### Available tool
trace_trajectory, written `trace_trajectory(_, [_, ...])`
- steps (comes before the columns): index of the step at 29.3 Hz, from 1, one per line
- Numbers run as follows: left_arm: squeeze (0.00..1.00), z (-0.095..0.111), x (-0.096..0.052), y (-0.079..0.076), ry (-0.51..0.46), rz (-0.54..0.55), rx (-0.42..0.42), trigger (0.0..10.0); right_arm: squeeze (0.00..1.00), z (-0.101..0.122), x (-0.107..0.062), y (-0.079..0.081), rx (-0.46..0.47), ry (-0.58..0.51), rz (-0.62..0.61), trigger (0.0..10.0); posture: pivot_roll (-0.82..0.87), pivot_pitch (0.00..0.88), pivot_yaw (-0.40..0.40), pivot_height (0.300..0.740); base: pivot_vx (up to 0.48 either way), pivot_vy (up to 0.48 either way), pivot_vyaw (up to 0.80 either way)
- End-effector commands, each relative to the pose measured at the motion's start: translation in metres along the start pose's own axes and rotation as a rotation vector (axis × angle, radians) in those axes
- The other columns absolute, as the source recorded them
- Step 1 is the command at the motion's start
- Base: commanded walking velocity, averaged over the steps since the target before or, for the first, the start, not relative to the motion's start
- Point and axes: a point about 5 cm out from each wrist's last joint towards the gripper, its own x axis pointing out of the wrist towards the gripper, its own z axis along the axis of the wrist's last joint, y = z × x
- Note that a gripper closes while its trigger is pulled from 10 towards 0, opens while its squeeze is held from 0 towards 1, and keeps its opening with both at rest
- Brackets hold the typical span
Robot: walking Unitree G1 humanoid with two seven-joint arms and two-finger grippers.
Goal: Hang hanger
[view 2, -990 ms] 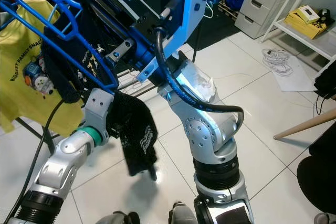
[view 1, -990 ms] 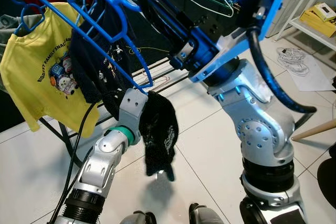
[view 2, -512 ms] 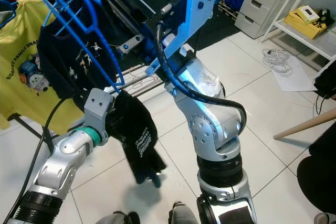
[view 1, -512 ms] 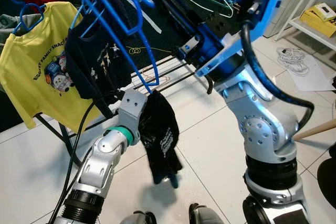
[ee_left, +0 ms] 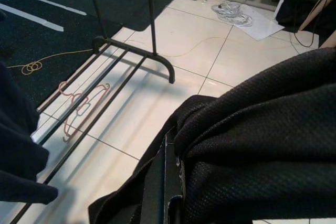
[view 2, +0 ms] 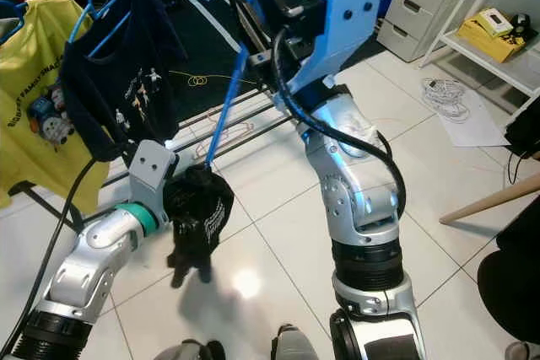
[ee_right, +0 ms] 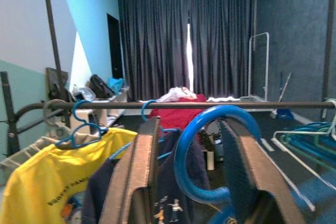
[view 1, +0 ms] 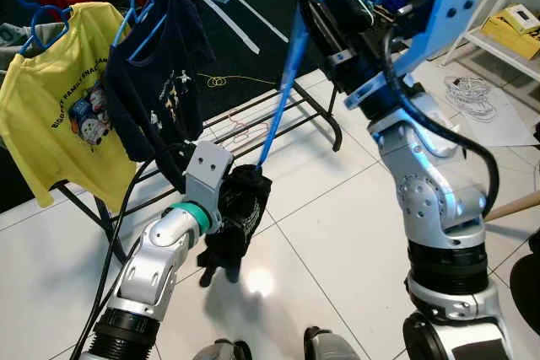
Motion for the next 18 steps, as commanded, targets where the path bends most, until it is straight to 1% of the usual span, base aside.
trace_trajectory(1, [0.0, 0.001, -0.002, -0.002, -0.014, -0.01, -0.001, 0.0, 1.0, -0.003, -0.003, -0.005, -0.019, 0.007, -0.032, 10.0, -0.12, 0.06, 0.083, 0.74, 0.0, 0.0, 0.0])
trace_trajectory(2, [0.0, 0.001, -0.003, -0.002, -0.015, -0.013, -0.002, 0.0, 1.0, -0.008, -0.006, -0.011, -0.049, 0.024, -0.063, 10.0, -0.12, 0.06, 0.083, 0.74, 0.0, 0.0, 0.0])
trace_trajectory(3, [0.0, 0.002, -0.004, -0.001, -0.015, -0.012, -0.002, 0.0, 0.0, -0.01, -0.007, -0.014, -0.054, 0.031, -0.077, 10.0, -0.12, 0.061, 0.084, 0.74, 0.0, 0.0, 0.0])
trace_trajectory(7, [0.0, 0.002, -0.005, 0.001, -0.014, -0.009, -0.004, 0.0, 0.0, -0.013, -0.011, -0.017, -0.06, 0.039, -0.101, 10.0, -0.12, 0.061, 0.084, 0.74, 0.0, 0.0, 0.0])
trace_trajectory(14, [0.0, 0.002, -0.004, 0.001, -0.014, -0.011, -0.004, 0.0, 0.0, -0.013, -0.012, -0.017, -0.055, 0.032, -0.1, 10.0, -0.12, 0.061, 0.088, 0.74, 0.0, 0.0, 0.0])
trace_trajectory(15, [0.0, 0.002, -0.004, 0.0, -0.015, -0.012, -0.004, 0.0, 0.0, -0.012, -0.011, -0.017, -0.054, 0.03, -0.099, 8.9, -0.12, 0.061, 0.088, 0.74, 0.0, 0.0, 0.0])
trace_trajectory(16, [0.0, 0.002, -0.004, 0.0, -0.015, -0.012, -0.004, 0.0, 0.0, -0.012, -0.011, -0.017, -0.054, 0.03, -0.099, 8.9, -0.12, 0.061, 0.088, 0.74, 0.0, 0.0, 0.0])
trace_trajectory(17, [0.0, 0.002, -0.004, 0.0, -0.015, -0.011, -0.004, 0.0, 0.0, -0.012, -0.011, -0.016, -0.054, 0.026, -0.098, 6.2, -0.12, 0.061, 0.088, 0.74, 0.0, 0.0, 0.0])
trace_trajectory(18, [0.0, 0.002, -0.004, 0.0, -0.015, -0.011, -0.004, 0.0, 0.0, -0.012, -0.011, -0.016, -0.054, 0.026, -0.098, 6.2, -0.12, 0.061, 0.088, 0.74, 0.0, 0.0, 0.0])
